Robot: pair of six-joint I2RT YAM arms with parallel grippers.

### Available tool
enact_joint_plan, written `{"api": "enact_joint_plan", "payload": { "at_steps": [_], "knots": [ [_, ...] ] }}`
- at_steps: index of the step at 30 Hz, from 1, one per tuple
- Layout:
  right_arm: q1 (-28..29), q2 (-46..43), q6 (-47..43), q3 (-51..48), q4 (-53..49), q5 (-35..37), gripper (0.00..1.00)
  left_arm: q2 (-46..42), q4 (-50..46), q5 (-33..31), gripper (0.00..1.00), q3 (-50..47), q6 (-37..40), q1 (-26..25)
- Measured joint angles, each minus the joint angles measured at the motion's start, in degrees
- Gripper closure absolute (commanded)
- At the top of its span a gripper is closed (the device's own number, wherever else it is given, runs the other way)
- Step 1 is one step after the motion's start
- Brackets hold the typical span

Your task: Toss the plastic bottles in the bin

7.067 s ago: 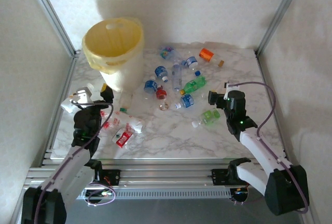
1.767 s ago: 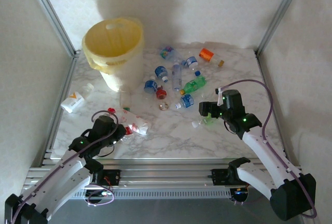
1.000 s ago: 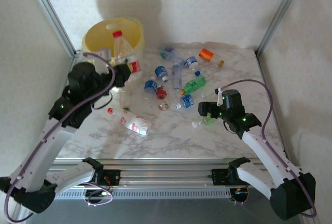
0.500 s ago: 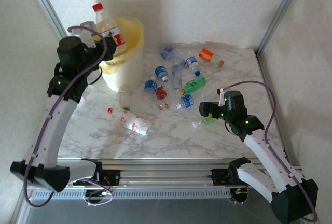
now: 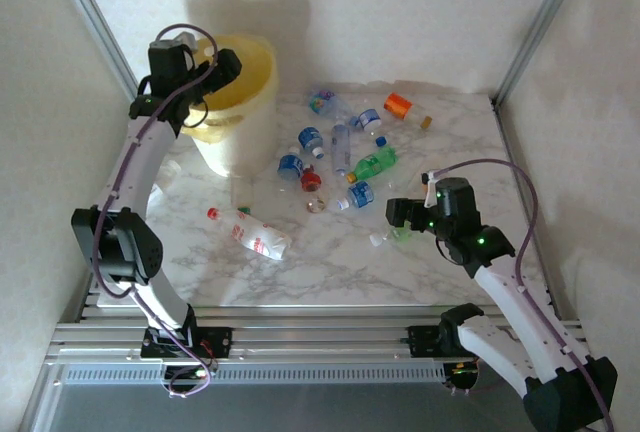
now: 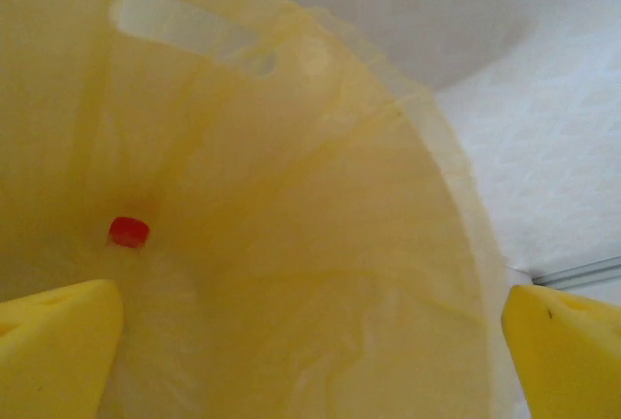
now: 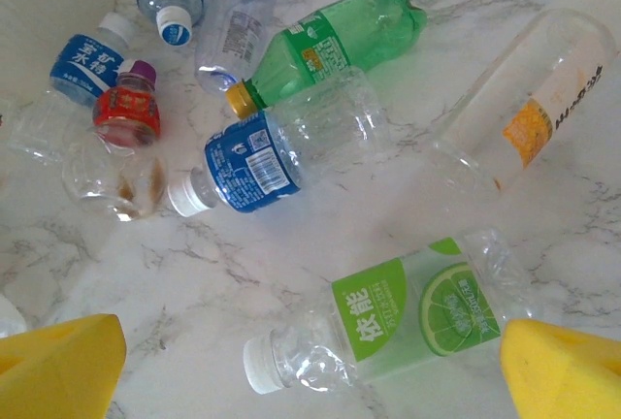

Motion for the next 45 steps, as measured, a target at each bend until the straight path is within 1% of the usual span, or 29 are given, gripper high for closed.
{"api": "enact_joint_plan", "payload": {
  "at_steps": [3,6,9,12,15,21,26,30,33,41,45],
  "knots": [
    [0.13,0.44,0.98,0.28,-0.44,-0.07,0.01,-5.09,-0.26,-0.15,0.01,0.02,0.09,-0.98],
    [0.15,3.48,2.58,1.88,-2.45,-0.13,0.01,-14.12,0.74,-0.63,0.0,-1.49,1.57,-3.21],
    [0.24,8.33,4.15,4.15,-4.72,-0.11,0.01,-26.1,3.1,-0.42,0.0,-7.56,3.8,-6.47],
    [0.02,13.0,5.68,5.49,-6.88,0.37,0.01,-35.67,5.03,0.9,0.01,-14.64,6.03,-9.99],
    [-1.86,16.72,7.74,5.57,-8.39,-0.31,0.01,-40.48,5.35,1.95,0.0,-20.79,7.43,-12.61],
    [-6.03,18.78,10.51,4.85,-8.85,-2.49,0.01,-42.58,3.82,2.32,0.01,-33.55,9.73,-16.98],
    [-8.9,19.89,12.28,2.54,-7.13,-4.63,0.01,-43.87,3.26,2.05,0.0,-39.15,11.19,-20.22],
    [-10.64,22.47,13.33,1.95,-5.4,-5.68,0.01,-45.33,5.16,1.66,0.0,-41.03,12.13,-22.97],
    [-11.54,23.89,14.23,1.9,-3.76,-6.03,0.01,-44.89,6.51,0.09,0.0,-41.55,13.09,-26.01],
    [-13.77,28.57,16.22,1.86,0.87,-6.99,0.01,-39.04,7.96,-5.97,0.0,-41.59,16.81,-37.16],
    [-13.77,31.06,17.22,1.73,2.99,-7.54,0.01,-36.96,9.14,-7.61,0.0,-41.62,17.81,-40.72]
  ]
}}
